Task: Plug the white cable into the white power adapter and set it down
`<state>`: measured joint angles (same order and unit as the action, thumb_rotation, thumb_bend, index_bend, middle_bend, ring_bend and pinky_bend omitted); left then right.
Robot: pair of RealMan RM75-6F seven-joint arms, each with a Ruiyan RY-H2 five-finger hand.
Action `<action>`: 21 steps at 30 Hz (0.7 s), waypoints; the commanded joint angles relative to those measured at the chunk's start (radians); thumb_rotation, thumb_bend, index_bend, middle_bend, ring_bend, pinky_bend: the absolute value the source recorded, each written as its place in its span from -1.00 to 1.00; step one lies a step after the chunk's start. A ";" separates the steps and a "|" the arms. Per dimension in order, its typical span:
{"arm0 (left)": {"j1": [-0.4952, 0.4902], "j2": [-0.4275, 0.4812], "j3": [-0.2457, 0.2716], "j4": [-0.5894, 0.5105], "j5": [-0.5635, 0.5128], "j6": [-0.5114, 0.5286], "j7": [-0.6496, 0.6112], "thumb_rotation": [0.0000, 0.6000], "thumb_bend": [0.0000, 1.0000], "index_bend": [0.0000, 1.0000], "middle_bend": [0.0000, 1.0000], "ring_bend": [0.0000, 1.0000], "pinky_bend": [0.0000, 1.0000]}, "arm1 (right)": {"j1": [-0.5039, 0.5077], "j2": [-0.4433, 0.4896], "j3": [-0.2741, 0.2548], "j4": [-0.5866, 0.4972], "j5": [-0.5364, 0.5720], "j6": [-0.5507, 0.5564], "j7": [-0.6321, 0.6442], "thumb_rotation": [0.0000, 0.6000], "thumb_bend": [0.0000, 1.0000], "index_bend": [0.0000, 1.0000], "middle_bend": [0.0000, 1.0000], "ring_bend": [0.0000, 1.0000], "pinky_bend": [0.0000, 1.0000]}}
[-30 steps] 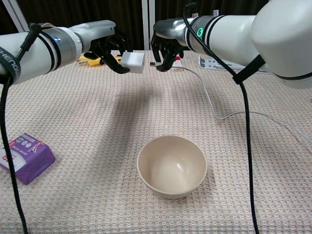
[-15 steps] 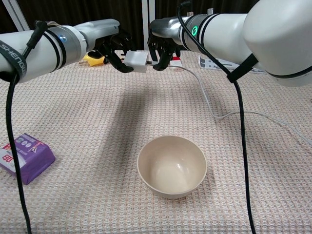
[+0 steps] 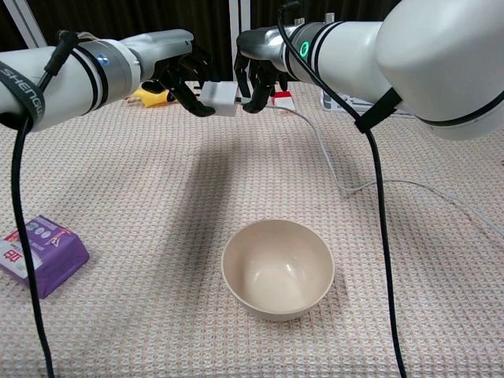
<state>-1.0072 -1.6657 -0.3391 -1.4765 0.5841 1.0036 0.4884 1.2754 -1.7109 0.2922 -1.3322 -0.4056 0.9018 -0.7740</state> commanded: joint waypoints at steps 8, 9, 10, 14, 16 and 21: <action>-0.020 -0.011 0.013 0.011 -0.008 0.023 0.051 1.00 -0.53 0.10 -0.01 0.50 0.92 | 0.018 -0.012 0.009 0.008 0.040 0.001 -0.014 1.00 0.98 0.40 0.25 -0.06 -0.01; -0.022 -0.012 0.014 0.012 -0.008 0.024 0.057 1.00 -0.53 0.10 -0.01 0.50 0.92 | 0.022 -0.013 0.009 0.009 0.048 0.001 -0.019 1.00 0.98 0.40 0.25 -0.06 -0.01; -0.023 -0.012 0.017 0.013 -0.007 0.026 0.063 1.00 -0.53 0.10 -0.01 0.50 0.92 | 0.025 -0.014 0.010 0.009 0.055 0.001 -0.023 1.00 0.98 0.40 0.24 -0.06 -0.01; -0.031 -0.015 0.029 0.018 -0.005 0.036 0.095 1.00 -0.53 0.10 -0.01 0.50 0.92 | 0.042 -0.019 0.011 0.010 0.083 0.006 -0.048 1.00 0.98 0.41 0.23 -0.06 -0.02; -0.033 -0.018 0.035 0.021 -0.005 0.040 0.108 1.00 -0.53 0.10 -0.01 0.50 0.92 | 0.048 -0.021 0.012 0.010 0.094 0.010 -0.057 1.00 0.96 0.40 0.23 -0.06 -0.02; -0.036 -0.026 0.042 0.029 -0.003 0.048 0.129 1.00 -0.53 0.10 0.01 0.50 0.92 | 0.059 -0.024 0.012 0.011 0.128 0.016 -0.078 1.00 0.86 0.35 0.21 -0.06 -0.03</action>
<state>-1.0427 -1.6899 -0.2984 -1.4490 0.5804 1.0506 0.6138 1.3308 -1.7337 0.3039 -1.3215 -0.2854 0.9160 -0.8465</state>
